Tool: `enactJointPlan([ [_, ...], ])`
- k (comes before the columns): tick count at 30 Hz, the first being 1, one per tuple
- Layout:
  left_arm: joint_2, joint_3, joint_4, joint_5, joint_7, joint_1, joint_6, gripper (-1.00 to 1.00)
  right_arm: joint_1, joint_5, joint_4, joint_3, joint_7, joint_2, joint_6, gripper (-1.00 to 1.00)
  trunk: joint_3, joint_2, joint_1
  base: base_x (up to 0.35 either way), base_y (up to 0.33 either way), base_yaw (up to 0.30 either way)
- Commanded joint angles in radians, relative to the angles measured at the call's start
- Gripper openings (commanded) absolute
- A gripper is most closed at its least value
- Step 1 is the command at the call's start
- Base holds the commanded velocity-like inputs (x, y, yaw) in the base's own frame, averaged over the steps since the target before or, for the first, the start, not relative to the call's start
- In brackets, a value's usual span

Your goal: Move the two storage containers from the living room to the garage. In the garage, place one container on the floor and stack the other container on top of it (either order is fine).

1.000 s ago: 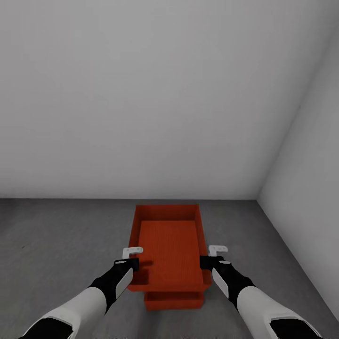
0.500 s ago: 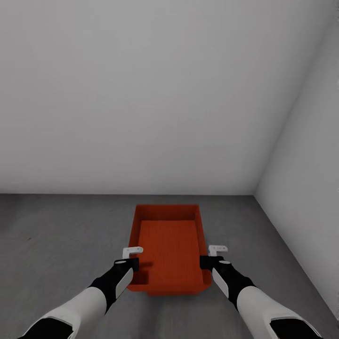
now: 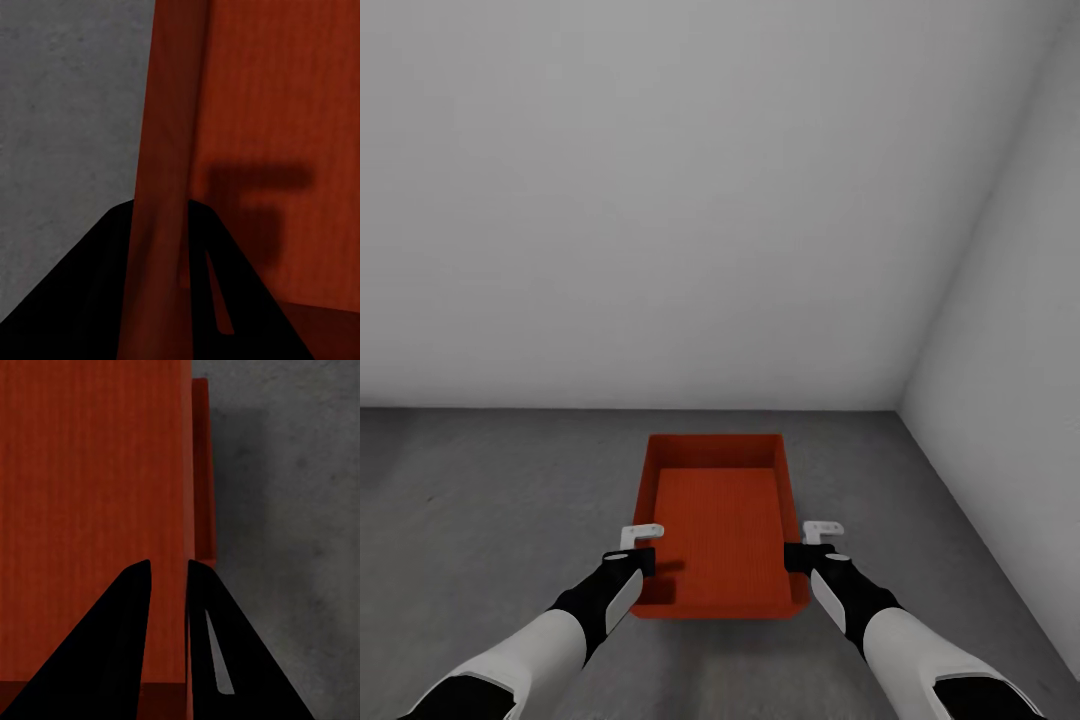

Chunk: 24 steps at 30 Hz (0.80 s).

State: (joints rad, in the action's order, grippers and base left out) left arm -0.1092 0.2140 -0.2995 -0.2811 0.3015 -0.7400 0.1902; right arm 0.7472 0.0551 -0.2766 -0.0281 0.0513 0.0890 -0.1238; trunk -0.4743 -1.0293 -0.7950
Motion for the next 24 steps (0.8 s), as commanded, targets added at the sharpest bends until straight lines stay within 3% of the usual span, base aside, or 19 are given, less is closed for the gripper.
enactJointPlan([
  [1,0.043,-0.058,-0.006,0.013,0.008,-0.001,-0.02,-1.0,0.0,0.005,0.0,0.02,0.0,-0.001,-0.006,-1.0,-0.001,-0.001,0.0,-0.002,0.0,0.028],
  [9,0.044,-0.058,-0.006,0.013,0.008,-0.001,-0.02,-1.0,0.0,0.006,0.0,0.02,0.001,-0.003,-0.005,-1.0,-0.001,-0.001,0.0,-0.001,0.0,0.14],
  [24,0.042,-0.058,-0.006,0.013,0.008,-0.001,-0.02,-1.0,0.0,0.006,0.0,0.02,0.001,-0.003,-0.005,-1.0,-0.001,-0.001,0.0,0.0,0.0,0.009],
])
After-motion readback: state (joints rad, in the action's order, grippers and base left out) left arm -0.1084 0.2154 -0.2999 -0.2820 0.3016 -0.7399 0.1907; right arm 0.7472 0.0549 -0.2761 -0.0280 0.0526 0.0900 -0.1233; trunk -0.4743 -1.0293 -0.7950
